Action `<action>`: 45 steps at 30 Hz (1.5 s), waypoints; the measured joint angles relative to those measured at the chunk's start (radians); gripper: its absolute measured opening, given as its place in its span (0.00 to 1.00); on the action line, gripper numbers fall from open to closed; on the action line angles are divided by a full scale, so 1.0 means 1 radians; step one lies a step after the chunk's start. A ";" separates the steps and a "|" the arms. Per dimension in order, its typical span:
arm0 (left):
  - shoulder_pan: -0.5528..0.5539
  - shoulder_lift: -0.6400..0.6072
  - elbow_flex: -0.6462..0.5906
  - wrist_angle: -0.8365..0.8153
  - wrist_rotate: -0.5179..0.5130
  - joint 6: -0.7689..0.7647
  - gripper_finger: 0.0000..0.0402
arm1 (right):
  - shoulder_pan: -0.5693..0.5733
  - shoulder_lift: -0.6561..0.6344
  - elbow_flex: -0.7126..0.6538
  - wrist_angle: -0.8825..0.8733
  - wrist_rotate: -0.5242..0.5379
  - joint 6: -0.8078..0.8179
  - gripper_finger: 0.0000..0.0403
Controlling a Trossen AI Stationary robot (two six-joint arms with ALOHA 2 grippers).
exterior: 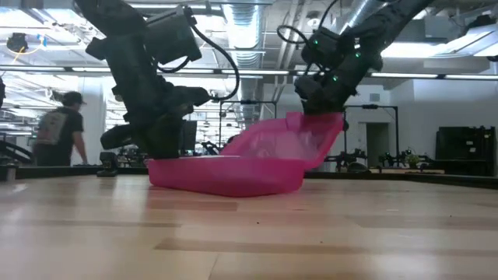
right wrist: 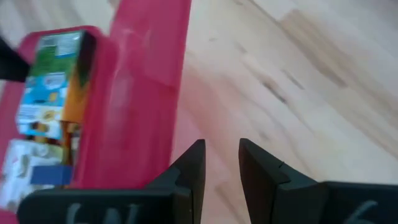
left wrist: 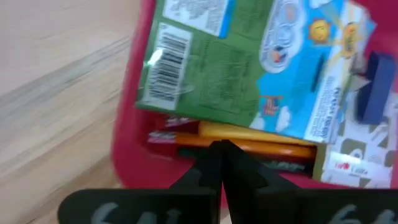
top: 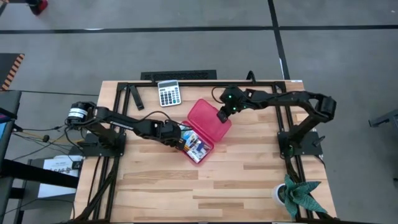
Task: Pack school essentials
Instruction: Close the supply box
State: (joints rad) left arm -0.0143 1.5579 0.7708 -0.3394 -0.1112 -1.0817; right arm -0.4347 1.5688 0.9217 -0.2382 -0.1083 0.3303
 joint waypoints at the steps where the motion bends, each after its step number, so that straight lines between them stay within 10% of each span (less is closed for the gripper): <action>1: 0.000 0.006 0.000 0.013 -0.002 0.000 0.00 | 0.010 0.000 0.008 -0.005 0.000 0.000 0.25; 26: -0.009 0.014 -0.003 0.090 -0.042 -0.022 0.00 | 0.341 0.103 0.157 0.033 0.004 0.050 0.25; 38: -0.017 -0.175 0.104 -0.324 0.092 0.054 0.00 | 0.372 0.164 0.181 0.105 0.004 0.056 0.25; 45: -0.168 -0.279 0.097 -0.549 -0.034 -0.116 0.00 | 0.368 0.163 0.233 0.103 0.004 0.037 0.25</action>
State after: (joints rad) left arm -0.1819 1.2785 0.8680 -0.8880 -0.1448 -1.1976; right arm -0.0665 1.7319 1.1545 -0.1349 -0.1045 0.3668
